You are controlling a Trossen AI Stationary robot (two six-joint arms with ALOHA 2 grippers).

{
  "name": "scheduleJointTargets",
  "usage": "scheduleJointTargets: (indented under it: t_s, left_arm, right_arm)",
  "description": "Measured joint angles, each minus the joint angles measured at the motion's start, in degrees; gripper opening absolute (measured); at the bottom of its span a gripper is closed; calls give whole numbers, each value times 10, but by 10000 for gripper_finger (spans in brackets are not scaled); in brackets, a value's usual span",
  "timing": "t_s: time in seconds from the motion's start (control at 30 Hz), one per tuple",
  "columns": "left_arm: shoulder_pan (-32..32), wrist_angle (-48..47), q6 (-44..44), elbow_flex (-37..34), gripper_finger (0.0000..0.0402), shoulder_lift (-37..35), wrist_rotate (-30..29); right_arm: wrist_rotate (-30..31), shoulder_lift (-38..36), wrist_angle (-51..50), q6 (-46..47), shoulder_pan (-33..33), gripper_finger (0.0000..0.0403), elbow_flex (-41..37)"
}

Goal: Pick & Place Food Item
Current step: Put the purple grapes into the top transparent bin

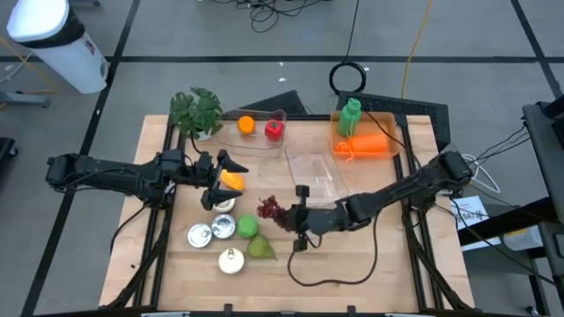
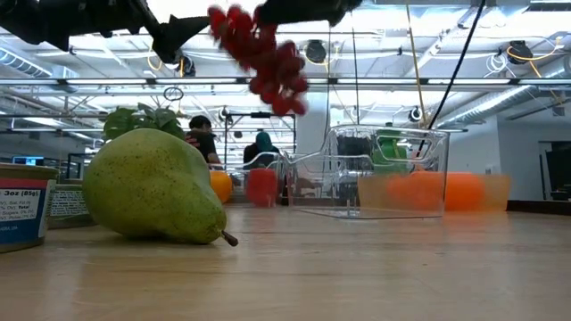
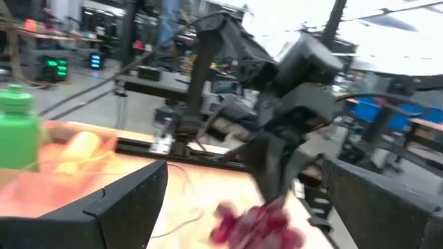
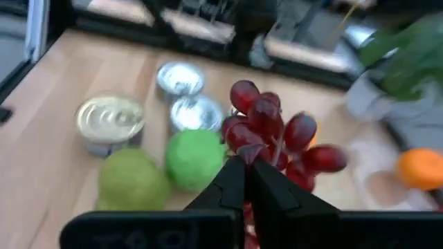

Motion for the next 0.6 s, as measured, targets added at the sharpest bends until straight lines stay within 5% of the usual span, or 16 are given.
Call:
scheduleJointTargets:
  t_s: [0.3, 0.6]
  left_arm:
    - [-35, 10, 27, 0, 392, 37, -36]
    - [-80, 204, 80, 2, 392, 178, -105]
  right_arm:
    - [46, -84, 206, -64, 17, 3, -121]
    - [44, -106, 360, -98, 19, 3, -194]
